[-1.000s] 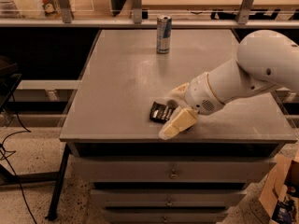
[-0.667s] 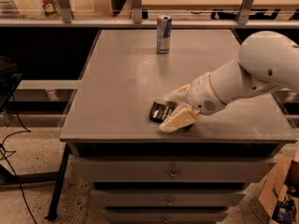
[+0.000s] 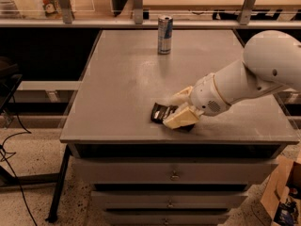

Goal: Move rxbar chocolate near redbull can

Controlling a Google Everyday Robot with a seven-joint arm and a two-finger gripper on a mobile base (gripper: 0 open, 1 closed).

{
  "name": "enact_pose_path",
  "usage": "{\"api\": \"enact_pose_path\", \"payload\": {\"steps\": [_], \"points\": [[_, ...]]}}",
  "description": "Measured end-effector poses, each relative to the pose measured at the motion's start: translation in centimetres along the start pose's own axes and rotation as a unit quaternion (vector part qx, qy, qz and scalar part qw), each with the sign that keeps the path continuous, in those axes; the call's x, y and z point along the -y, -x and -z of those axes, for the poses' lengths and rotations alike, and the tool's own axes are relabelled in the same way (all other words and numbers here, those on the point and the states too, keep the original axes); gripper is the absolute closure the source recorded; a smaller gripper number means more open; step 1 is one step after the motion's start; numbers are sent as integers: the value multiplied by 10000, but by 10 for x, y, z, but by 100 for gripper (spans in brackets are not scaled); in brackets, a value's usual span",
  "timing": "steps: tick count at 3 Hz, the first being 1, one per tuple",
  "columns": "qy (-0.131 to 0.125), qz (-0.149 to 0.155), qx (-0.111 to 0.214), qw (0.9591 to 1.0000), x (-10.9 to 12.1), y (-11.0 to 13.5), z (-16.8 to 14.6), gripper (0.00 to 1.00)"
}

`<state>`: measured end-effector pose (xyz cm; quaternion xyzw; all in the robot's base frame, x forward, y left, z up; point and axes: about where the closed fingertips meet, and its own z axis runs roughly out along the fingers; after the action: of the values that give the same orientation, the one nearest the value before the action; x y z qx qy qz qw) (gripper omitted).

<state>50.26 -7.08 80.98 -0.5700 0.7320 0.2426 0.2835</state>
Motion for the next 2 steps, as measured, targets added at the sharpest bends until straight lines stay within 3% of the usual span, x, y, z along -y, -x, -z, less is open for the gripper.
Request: {"api": "enact_pose_path", "payload": {"steps": [1, 2], "points": [[1, 1, 0, 10000, 0, 2, 2, 100], [1, 1, 0, 10000, 0, 2, 2, 100]]}}
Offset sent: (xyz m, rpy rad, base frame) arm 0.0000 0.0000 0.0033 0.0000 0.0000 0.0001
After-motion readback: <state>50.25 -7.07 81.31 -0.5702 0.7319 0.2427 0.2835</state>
